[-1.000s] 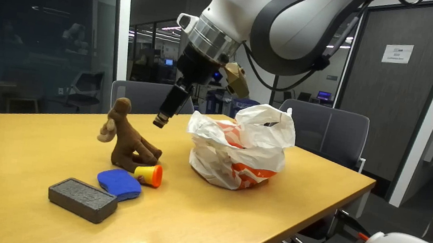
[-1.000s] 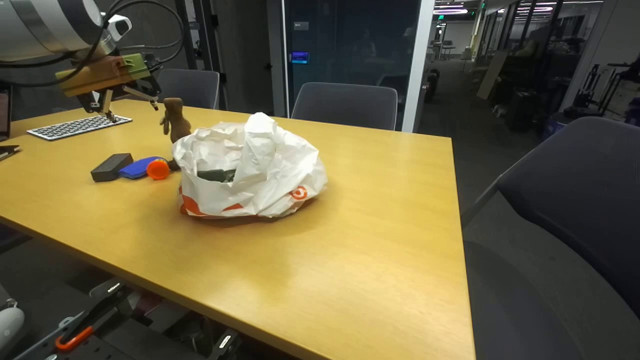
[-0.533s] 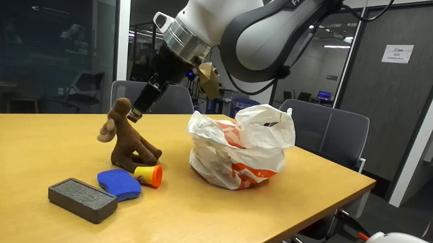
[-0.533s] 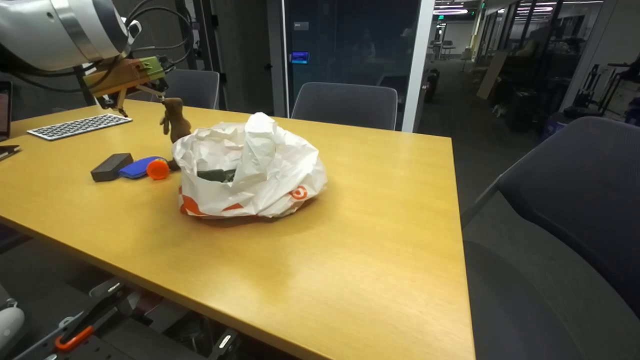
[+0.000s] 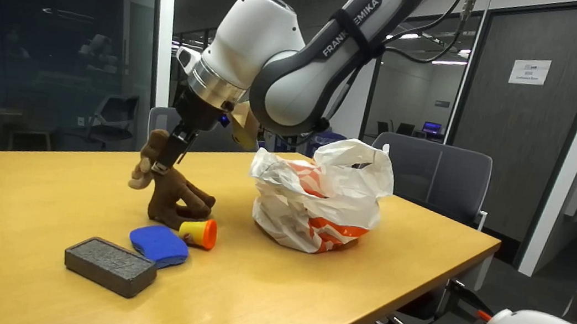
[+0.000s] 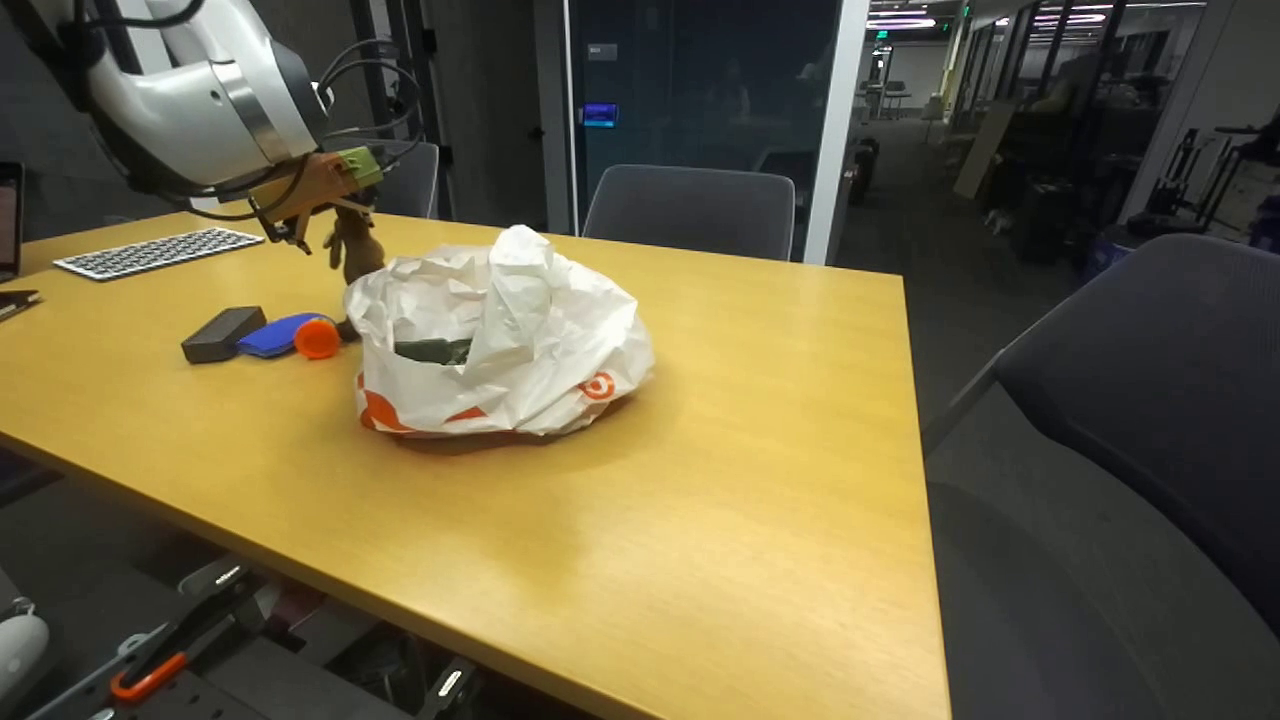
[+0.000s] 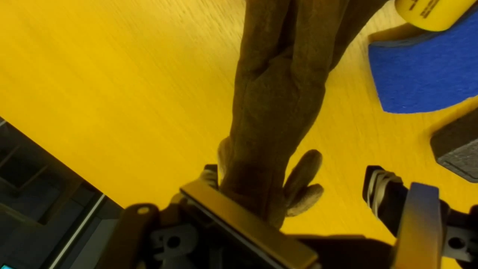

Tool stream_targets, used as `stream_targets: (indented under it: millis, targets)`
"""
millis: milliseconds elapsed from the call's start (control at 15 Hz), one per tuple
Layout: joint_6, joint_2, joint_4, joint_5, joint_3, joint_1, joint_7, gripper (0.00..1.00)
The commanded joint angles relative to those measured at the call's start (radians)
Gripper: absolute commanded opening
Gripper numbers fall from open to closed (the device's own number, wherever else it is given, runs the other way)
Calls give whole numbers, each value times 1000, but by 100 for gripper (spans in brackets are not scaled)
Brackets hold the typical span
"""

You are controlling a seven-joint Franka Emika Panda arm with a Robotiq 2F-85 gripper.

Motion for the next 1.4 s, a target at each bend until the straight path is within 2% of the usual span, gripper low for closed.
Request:
stream_targets:
  millis: [0,200,267,333,800,933,1067,1133,1200,1333]
  targets:
    - [7,85,106,-26,-61,53,38,100]
    - [11,117,119,-17,-81,64,38,100]
    - [14,125,116,-7,-71,52,25,93]
    - [19,128,108,-7,-72,48,22,74]
    - [26,108,83,-1,-72,38,26,19]
    - [15,89,73,22,-43,18,21,12]
    - [12,59,55,52,-16,0,23,13]
    - [9,40,49,55,-19,4,31,14]
    - [8,13,42,52,-31,16,46,11]
    - [16,-88,8,12,-96,67,112,12]
